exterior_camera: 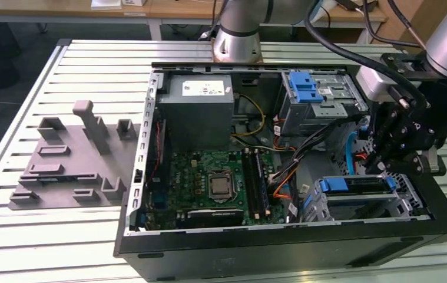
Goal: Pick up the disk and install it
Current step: 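Insert the first disk wire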
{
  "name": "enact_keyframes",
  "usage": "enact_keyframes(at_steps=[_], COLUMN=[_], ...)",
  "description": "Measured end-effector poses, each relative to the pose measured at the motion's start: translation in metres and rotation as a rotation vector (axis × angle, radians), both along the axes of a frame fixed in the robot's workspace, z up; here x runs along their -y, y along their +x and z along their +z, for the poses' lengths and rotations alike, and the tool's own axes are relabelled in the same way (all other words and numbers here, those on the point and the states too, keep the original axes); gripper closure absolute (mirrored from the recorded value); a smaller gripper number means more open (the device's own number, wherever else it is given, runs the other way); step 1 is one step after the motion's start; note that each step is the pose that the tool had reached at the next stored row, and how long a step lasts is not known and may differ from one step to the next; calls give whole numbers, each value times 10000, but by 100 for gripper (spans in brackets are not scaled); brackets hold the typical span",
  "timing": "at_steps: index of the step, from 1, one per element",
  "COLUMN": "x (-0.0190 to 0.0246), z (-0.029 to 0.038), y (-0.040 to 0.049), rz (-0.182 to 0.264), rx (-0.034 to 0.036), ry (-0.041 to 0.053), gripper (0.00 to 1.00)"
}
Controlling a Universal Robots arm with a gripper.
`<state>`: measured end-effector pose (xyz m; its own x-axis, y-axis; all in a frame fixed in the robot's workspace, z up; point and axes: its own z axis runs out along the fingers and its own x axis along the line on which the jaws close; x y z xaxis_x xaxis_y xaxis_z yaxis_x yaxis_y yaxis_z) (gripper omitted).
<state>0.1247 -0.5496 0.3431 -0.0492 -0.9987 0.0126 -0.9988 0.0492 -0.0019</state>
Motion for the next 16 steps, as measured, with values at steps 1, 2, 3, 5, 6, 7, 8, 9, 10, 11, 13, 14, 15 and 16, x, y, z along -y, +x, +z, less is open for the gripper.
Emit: enact_keyframes(at_steps=[1,2,3,5,6,7,8,9,10,11,13,14,15,16], x=[6,12,17,18,18,18,18,19,20,20,23,24,26,28], z=[-3,-7,-14,-29,-34,-39,-41,-43,-45,-47,-52,-55,-57,-59], y=[0,0,0,-1,-1,-2,-2,-2,-2,-2,-2,-2,-2,-2], rz=[0,1,1,1,1,1,1,0,-2,-5,-18,-25,-29,-33], rx=[0,0,-2,-10,-16,-20,-25,-28,-31,-33,-36,-37,-37,-37], ry=[1,1,4,4,1,0,0,-1,0,1,3,5,3,2], gripper=[84,84,84,84,84,84,84,84,84,84,84,84,84,84])
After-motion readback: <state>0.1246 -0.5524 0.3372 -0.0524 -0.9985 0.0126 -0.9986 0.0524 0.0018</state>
